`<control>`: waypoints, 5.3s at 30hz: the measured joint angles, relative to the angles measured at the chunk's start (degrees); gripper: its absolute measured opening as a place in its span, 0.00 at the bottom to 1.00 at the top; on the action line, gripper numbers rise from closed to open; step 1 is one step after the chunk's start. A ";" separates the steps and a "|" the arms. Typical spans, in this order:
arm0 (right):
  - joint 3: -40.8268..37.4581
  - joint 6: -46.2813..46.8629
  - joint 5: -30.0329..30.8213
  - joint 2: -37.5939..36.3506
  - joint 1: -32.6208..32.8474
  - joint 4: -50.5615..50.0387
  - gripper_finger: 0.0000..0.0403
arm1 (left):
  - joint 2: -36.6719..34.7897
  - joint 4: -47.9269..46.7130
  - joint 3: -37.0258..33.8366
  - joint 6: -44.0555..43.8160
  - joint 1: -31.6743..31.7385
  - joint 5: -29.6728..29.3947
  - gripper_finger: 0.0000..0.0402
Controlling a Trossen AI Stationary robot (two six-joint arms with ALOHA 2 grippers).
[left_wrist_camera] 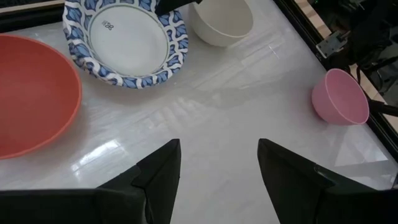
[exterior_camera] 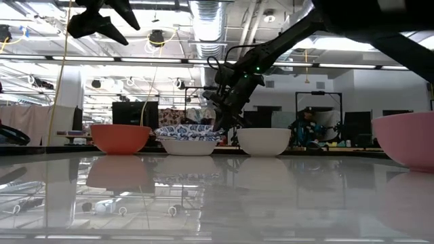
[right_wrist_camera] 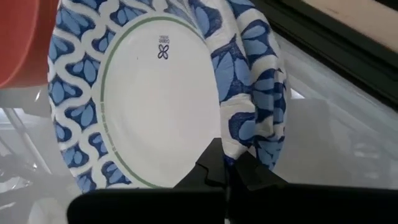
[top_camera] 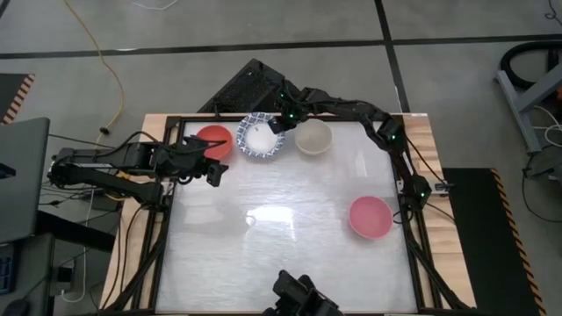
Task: Nest bowls inside each other
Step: Stack the blue patterned bowl on top of the blue patterned bowl, then stack the white bowl on top of the blue patterned bowl
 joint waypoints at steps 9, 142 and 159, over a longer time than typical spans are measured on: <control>0.04 0.42 1.10 1.11 0.50 -0.60 0.02 | 0.00 0.00 0.00 -0.06 0.00 0.02 0.51; -31.51 -17.55 17.73 -20.64 -6.73 -6.55 0.32 | 0.00 -0.88 0.00 -2.28 -0.02 -1.64 0.51; -26.87 -15.14 18.42 -19.91 -5.47 -11.64 0.02 | 0.02 -0.96 0.00 -1.34 -0.02 -1.56 0.51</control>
